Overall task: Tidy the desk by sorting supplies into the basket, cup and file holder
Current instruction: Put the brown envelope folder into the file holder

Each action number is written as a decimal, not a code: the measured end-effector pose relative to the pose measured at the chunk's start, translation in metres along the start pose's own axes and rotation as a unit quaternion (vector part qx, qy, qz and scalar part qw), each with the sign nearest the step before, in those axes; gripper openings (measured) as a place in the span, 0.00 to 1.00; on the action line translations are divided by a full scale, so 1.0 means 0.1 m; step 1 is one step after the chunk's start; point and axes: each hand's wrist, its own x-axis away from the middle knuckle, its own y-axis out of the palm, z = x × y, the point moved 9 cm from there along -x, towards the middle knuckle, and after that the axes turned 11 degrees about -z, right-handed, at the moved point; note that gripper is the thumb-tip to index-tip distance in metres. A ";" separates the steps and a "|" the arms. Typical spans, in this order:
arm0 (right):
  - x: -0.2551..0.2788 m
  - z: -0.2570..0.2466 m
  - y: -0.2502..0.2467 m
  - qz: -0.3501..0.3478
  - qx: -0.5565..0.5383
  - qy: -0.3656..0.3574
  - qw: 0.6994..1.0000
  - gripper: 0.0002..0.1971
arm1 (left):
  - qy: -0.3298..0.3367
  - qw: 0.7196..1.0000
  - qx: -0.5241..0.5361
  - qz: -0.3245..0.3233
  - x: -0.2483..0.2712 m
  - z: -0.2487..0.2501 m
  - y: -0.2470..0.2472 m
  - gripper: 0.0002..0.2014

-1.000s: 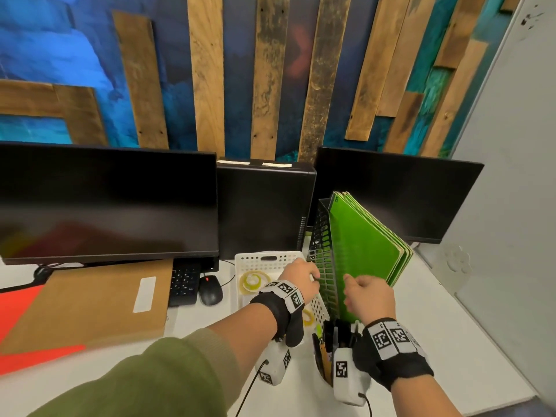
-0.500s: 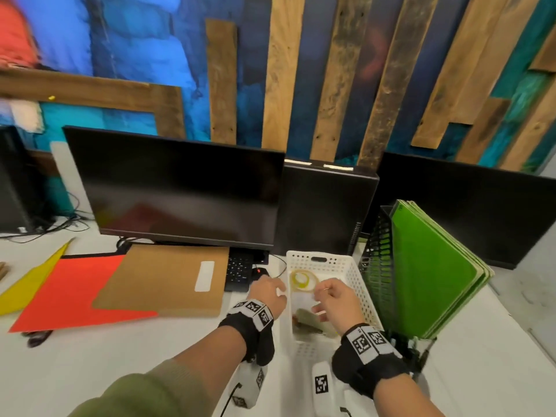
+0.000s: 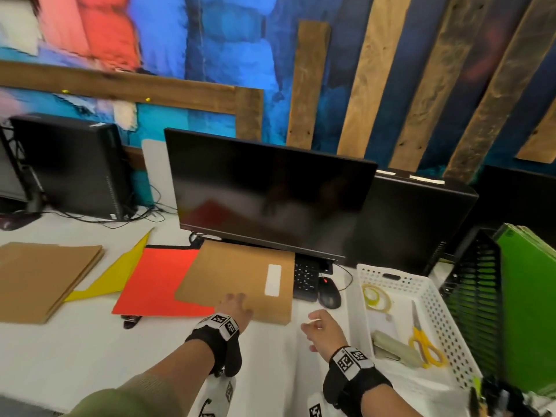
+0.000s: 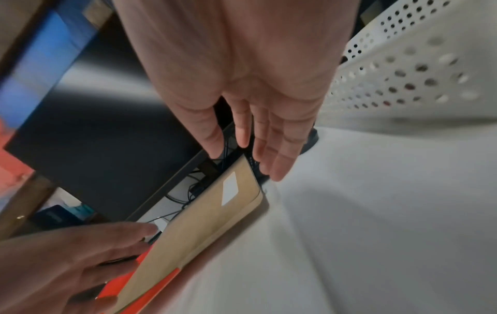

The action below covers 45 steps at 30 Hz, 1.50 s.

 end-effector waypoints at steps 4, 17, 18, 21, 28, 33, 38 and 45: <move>-0.28 0.02 0.25 0.013 -0.032 0.041 0.999 0.24 | -0.033 0.999 0.013 0.007 -0.11 -0.50 -0.27 0.26; -1.02 0.20 0.33 0.157 -0.130 0.109 0.973 0.26 | -0.143 0.986 0.033 0.083 -0.50 -1.99 -1.10 0.30; -1.04 0.18 0.33 0.160 -0.113 0.107 0.975 0.24 | -0.155 0.983 0.030 0.090 -0.53 -2.07 -1.15 0.30; -1.08 0.15 0.38 0.158 -0.095 0.102 0.978 0.23 | -0.197 0.975 0.040 0.096 -0.56 -2.24 -1.27 0.32; -1.20 0.06 0.69 0.120 -0.075 0.072 0.987 0.23 | -0.194 0.976 0.083 0.045 -0.73 -2.30 -1.24 0.36; -1.22 0.16 0.79 0.154 -0.118 0.128 0.973 0.28 | -0.191 0.976 0.089 0.047 -0.71 -2.21 -1.29 0.41; -1.09 0.36 1.04 0.077 -0.325 0.193 0.922 0.10 | -0.151 0.984 0.089 0.036 -0.71 -2.03 -1.34 0.36; -0.98 0.08 1.57 -0.043 -0.432 0.132 0.891 0.12 | -0.091 0.990 0.105 0.029 -0.75 -1.85 -1.22 0.33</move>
